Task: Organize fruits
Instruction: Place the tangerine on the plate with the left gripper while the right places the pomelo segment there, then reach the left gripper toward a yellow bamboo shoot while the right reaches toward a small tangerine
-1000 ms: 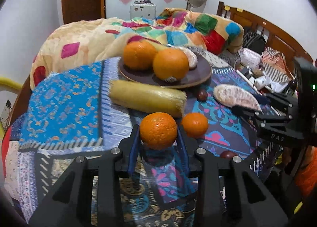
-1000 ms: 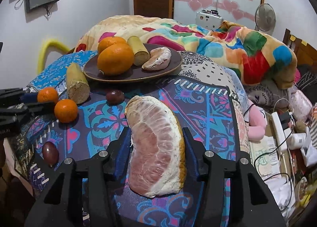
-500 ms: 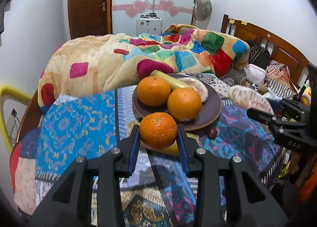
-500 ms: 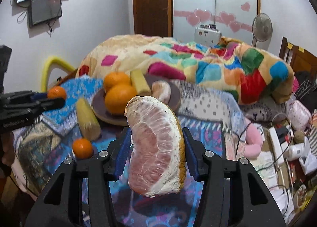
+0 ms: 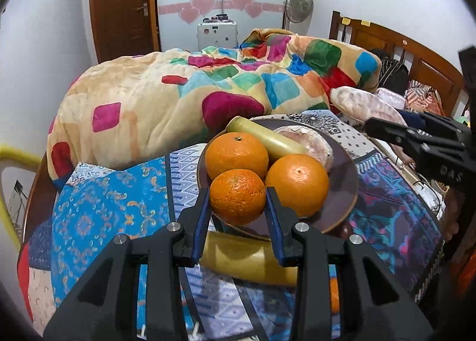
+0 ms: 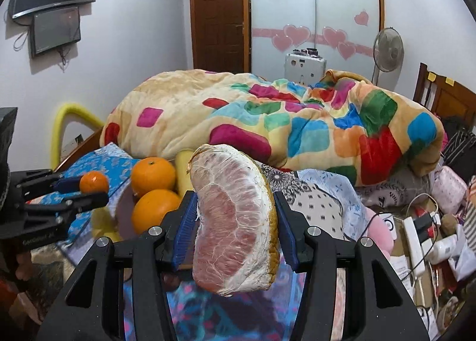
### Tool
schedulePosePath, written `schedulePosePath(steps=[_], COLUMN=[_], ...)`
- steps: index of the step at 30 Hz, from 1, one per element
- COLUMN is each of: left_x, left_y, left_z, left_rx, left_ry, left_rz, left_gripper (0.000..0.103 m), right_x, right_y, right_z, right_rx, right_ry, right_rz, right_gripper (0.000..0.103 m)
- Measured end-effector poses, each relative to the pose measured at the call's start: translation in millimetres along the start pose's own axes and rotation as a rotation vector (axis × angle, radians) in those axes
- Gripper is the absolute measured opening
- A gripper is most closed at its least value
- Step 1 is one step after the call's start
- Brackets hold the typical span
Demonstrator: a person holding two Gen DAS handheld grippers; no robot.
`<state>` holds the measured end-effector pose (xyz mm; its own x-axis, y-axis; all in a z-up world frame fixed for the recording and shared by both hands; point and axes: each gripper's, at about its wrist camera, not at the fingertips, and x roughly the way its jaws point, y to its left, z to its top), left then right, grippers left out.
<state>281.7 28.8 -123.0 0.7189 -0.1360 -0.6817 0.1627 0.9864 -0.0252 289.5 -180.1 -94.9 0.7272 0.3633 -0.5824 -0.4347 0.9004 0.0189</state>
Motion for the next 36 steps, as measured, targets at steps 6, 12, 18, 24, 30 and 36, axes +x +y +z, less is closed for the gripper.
schedulePosePath(steps=[6, 12, 18, 24, 30, 36], left_x=[19, 24, 26, 14, -7, -28], left_y=[3, 1, -5, -6, -13, -24], left_z=[0, 2, 4, 5, 2, -9], left_rx=[-0.012, -0.004, 0.012, 0.008, 0.005, 0.005], left_ry=[0.048, 0.058, 0.058, 0.025, 0.013, 0.003], left_rz=[-0.016, -0.024, -0.015, -0.005, -0.001, 0.006], left_gripper=[0.036, 0.036, 0.045, 0.060, 0.063, 0.073], right_x=[37, 58, 62, 45, 8, -25], right_y=[-2, 2, 1, 4, 15, 31], right_z=[9, 8, 6, 12, 8, -6], right_rx=[-0.003, -0.033, -0.022, -0.036, -0.050, -0.084], right_ry=[0.090, 0.155, 0.175, 0.145, 0.095, 0.053], right_rz=[0.018, 0.006, 0.004, 0.000, 0.018, 0.025], right_gripper=[0.047, 0.048, 0.049, 0.049, 0.049, 0.051])
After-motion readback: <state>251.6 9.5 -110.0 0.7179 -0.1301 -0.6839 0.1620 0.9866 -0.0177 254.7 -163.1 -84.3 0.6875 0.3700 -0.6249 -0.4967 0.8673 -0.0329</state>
